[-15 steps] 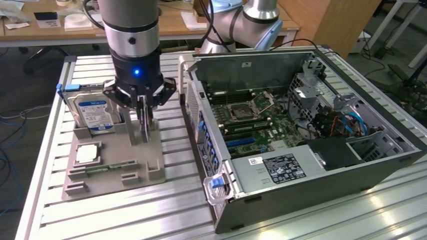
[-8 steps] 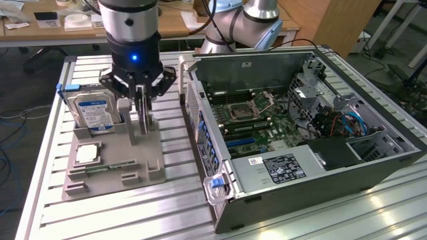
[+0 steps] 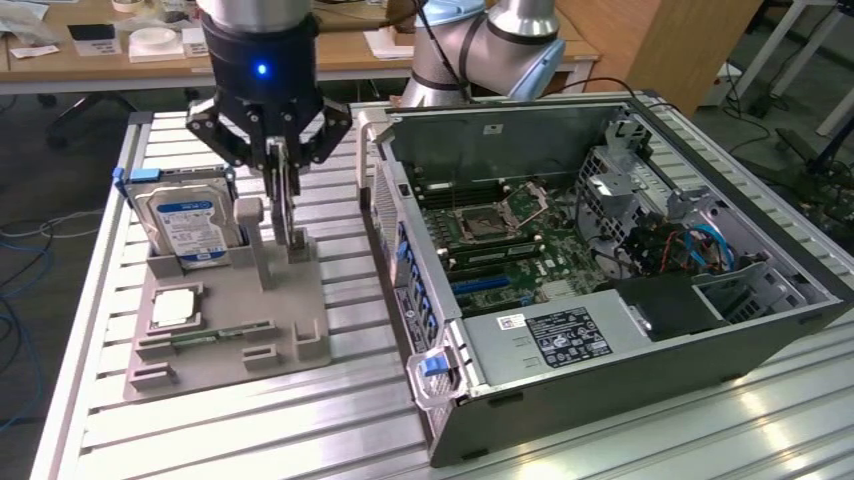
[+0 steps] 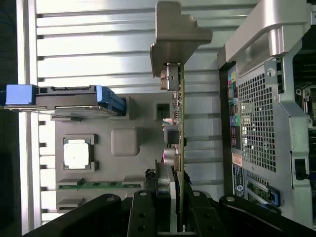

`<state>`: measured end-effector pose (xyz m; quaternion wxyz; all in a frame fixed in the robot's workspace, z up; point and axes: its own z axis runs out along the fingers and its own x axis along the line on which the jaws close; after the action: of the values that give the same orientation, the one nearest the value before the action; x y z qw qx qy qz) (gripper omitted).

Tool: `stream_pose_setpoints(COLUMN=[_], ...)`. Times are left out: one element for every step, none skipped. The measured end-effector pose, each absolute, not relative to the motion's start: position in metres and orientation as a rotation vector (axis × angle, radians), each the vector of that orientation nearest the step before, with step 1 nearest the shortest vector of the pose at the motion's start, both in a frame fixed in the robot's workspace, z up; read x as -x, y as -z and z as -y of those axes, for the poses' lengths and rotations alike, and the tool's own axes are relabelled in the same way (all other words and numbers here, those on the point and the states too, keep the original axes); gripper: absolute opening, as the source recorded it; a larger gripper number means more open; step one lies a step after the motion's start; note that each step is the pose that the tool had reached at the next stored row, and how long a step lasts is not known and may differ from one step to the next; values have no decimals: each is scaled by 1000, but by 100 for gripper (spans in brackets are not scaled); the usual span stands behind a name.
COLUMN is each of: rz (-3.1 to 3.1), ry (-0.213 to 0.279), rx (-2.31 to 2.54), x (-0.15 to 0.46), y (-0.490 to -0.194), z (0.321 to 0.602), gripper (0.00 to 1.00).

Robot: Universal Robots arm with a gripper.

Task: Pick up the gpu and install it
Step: 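Pick up the gpu and move the gpu toward the slot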

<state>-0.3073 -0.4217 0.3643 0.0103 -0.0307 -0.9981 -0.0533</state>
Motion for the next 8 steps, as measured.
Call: stream_pose_setpoints(rz=[3115, 3114, 3113, 3113, 3112, 3111, 3110, 3108], ry=[166, 166, 166, 166, 166, 166, 166, 165], rx=[96, 96, 96, 96, 96, 96, 96, 96], x=[307, 307, 307, 307, 307, 307, 307, 307], y=[-369, -374, -378, -383, -387, -391, -395, -398], z=[422, 422, 422, 422, 422, 422, 422, 422], gripper=[28, 28, 28, 28, 28, 28, 28, 28])
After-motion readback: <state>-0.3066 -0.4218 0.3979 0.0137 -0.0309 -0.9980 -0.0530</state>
